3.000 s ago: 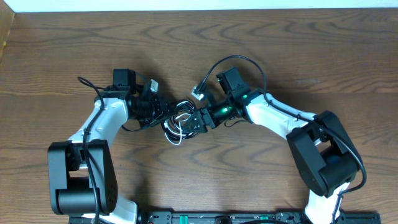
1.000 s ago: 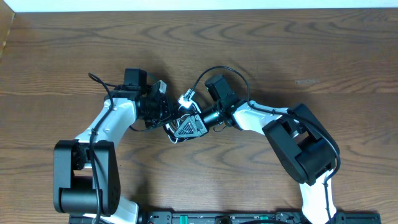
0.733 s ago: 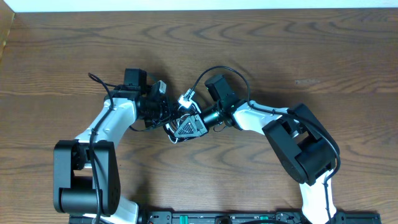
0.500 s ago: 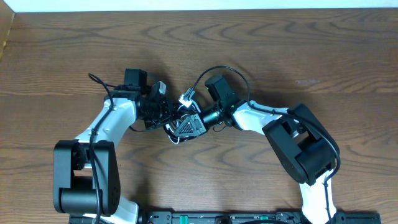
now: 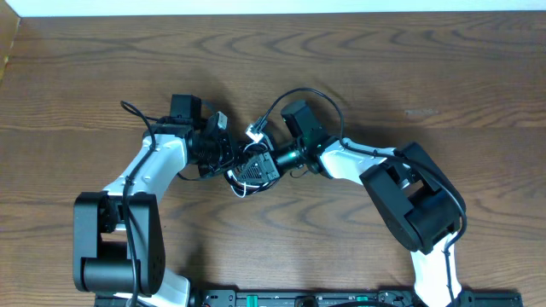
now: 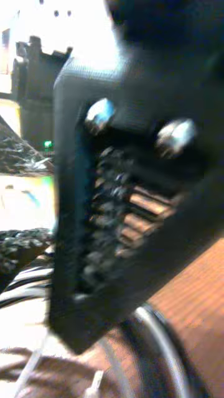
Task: Untangle cables
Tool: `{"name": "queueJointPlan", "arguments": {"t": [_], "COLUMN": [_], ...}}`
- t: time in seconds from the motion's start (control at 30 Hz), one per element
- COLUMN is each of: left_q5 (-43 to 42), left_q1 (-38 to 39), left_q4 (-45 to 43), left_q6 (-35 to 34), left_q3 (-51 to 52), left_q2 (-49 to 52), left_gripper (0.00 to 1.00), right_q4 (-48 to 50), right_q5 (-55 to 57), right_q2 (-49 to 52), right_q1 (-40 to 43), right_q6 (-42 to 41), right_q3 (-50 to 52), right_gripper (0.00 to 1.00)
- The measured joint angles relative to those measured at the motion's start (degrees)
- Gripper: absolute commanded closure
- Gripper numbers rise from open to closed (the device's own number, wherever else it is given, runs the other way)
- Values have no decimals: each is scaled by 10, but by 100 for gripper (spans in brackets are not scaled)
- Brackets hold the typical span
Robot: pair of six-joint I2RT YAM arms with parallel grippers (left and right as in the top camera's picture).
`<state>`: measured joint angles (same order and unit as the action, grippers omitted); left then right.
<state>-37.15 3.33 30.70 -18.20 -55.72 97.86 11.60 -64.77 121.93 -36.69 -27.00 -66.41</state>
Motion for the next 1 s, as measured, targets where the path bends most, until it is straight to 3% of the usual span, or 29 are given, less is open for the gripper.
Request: {"name": "queueJointPlan", "arguments": {"t": [0.17, 0.47, 0.53, 0.57, 0.67, 1.0], "left_q5": [0, -21, -26, -27, -30, -80], "left_q1": [-2, -1, -1, -1, -1, -38], "left_q4": [-1, -9, -12, -13, -17, -24], "left_q6": [-22, -49, -52, -52, -57, -14], "left_q3": [0, 0, 0, 0, 0, 0], "left_q2": [0, 0, 0, 0, 0, 0], "left_gripper": [81, 81, 81, 81, 92, 92], "right_q4": [56, 48, 67, 80, 134, 210], "right_q5": [-10, 9, 11, 9, -14, -125], "right_q2": [0, 5, 7, 8, 11, 8], "right_q1": [0, -12, -17, -17, -20, -1], "right_q6": [-81, -107, -108, -107, -110, -129], "right_q3": [1, 7, 10, 12, 15, 16], "right_gripper": [77, 71, 82, 99, 99, 99]}}
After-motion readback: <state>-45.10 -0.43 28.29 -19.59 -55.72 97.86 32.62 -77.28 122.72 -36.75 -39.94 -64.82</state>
